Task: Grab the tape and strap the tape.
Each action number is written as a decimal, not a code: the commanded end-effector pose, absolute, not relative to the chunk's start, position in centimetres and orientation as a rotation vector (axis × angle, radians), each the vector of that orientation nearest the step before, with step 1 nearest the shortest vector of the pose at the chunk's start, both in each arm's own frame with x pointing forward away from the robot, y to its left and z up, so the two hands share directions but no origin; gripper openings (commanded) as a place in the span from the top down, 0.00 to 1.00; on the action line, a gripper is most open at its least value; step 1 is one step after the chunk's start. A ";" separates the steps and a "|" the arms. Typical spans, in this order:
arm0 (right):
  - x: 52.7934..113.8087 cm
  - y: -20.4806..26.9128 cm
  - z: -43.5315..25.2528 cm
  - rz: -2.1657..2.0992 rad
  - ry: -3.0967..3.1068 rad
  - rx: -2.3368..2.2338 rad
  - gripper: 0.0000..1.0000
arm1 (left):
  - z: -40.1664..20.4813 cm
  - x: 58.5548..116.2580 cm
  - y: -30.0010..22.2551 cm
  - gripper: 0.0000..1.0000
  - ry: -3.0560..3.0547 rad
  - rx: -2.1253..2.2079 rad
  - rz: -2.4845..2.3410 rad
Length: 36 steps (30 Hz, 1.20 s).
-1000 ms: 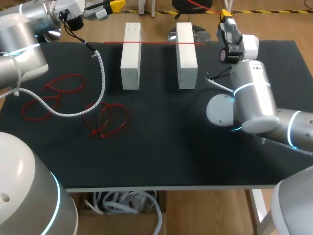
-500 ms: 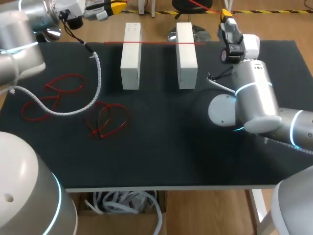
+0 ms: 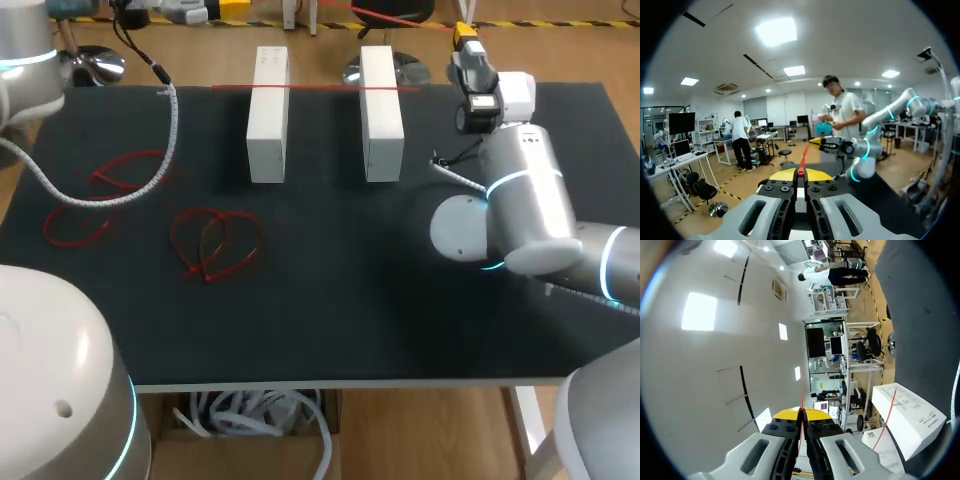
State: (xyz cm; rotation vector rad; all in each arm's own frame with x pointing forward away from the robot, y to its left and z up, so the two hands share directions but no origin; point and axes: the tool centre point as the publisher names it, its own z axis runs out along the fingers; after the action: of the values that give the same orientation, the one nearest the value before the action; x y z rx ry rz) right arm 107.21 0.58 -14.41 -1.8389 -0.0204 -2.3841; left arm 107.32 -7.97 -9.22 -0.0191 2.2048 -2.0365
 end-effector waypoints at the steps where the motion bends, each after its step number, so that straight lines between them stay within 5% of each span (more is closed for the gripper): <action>1: 106.9 0.4 -14.0 -2.382 -0.067 -1.871 1.00 | -8.4 106.4 -8.0 1.00 2.276 -0.022 -1.920; 36: 107.0 1.6 -14.9 -2.353 -0.367 -2.029 1.00 | -6.2 105.8 -8.0 1.00 2.706 0.425 -0.785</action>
State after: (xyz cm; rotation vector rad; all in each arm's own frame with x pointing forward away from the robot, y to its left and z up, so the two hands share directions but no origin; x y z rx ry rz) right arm 107.01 1.71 -15.16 -2.0216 -0.3593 -2.3614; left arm 105.60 -7.65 -6.51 0.4478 2.6669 -0.9357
